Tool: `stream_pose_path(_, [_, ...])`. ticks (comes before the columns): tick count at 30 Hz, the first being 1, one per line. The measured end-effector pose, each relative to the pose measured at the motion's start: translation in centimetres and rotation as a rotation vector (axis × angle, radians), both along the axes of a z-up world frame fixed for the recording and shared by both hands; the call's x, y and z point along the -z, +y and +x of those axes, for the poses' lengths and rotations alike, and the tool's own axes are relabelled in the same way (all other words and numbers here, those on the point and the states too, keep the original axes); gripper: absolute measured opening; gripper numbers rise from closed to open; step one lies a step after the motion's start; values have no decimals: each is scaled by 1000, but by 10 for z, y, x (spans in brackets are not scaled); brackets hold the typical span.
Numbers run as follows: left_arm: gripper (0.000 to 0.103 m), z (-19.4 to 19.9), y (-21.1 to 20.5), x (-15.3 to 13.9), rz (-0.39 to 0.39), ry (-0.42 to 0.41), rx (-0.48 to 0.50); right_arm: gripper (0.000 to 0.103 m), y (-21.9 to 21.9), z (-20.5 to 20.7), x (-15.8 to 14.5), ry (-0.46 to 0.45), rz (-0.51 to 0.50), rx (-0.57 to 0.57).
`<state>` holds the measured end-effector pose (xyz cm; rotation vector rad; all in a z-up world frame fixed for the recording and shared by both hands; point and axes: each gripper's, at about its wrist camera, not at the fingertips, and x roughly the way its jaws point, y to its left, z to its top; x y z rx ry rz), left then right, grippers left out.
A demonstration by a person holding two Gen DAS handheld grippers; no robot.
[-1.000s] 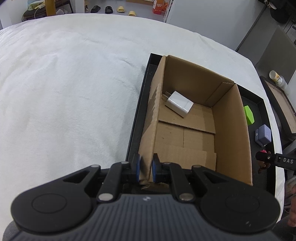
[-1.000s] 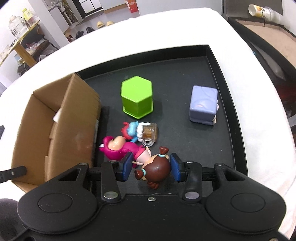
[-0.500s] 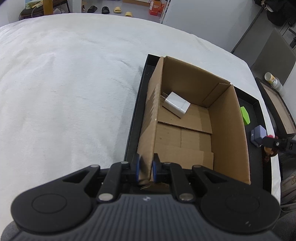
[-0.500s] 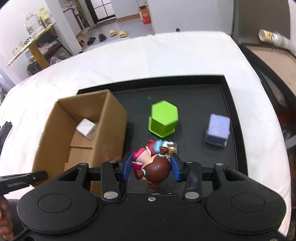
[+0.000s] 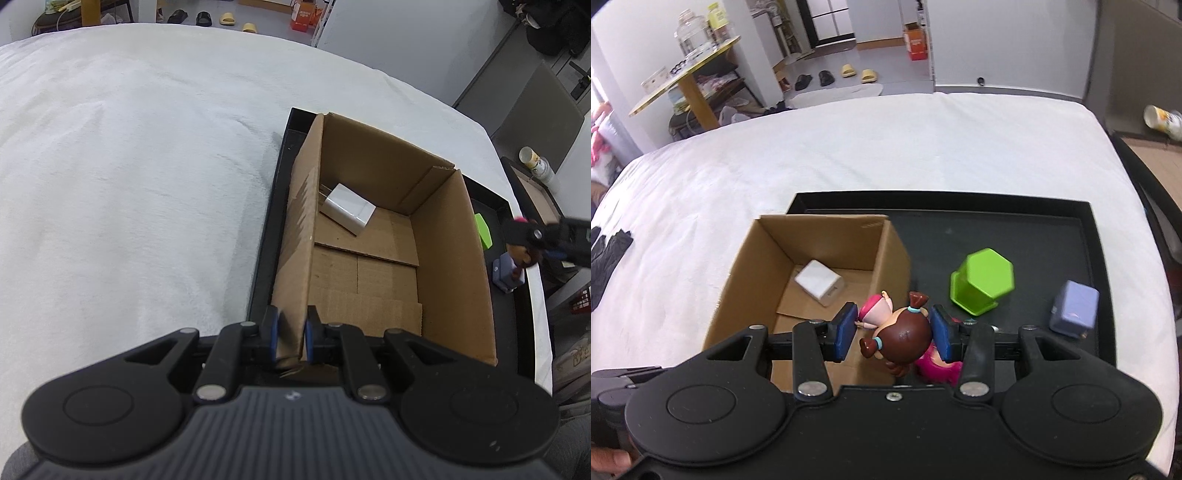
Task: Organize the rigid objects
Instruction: 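Carry the brown-haired doll with the right gripper into the box, then open the right gripper to release the doll in the box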
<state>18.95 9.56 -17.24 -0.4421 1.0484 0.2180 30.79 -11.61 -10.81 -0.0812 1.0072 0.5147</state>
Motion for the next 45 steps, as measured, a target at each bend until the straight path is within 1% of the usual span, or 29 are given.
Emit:
stream_pose_path(5, [13, 1, 0, -1, -3, 3, 5, 43, 26, 2, -1, -11, -20, -55])
stream_pose_path(13, [14, 3, 1, 0, -12, 8, 7, 43, 62, 10, 7, -36, -89, -142])
stream_pose_path(17, [14, 4, 0, 0, -9, 13, 15, 43, 75, 16, 9, -43, -106, -168])
stream_pose_path(19, [14, 4, 0, 0, -9, 14, 16, 43, 80, 18, 10, -60, -124, -172])
stream_pose_path(21, [14, 4, 1, 0, -14, 14, 14, 48, 85, 19, 11, -99, -173, -157])
stream_pose_path(23, [15, 4, 2, 0, -19, 10, 15, 48, 83, 20, 9, -108, -172, -153])
stream_pose_path(26, [14, 5, 1, 1, -28, 15, 15, 48, 76, 22, 6, -83, -127, -135])
stream_pose_path(28, [14, 5, -1, 1, -15, 14, 19, 48, 70, 21, 4, -77, -114, -122])
stream_pose_path(31, [14, 6, -1, 1, -17, 14, 15, 48, 60, 19, 3, -59, -93, -108])
stream_pose_path(35, [14, 7, -1, 1, -18, 14, 10, 53, 47, 15, 0, -38, -68, -95])
stream_pose_path(40, [14, 6, -1, 1, -13, 12, 3, 55, 31, 11, -4, -2, -32, -94])
stream_pose_path(42, [14, 5, -1, 1, -12, 11, -2, 60, 25, 9, -6, 2, -29, -92])
stream_pose_path(45, [14, 4, -1, 1, -8, 11, -6, 61, 14, 8, -6, 19, -16, -82])
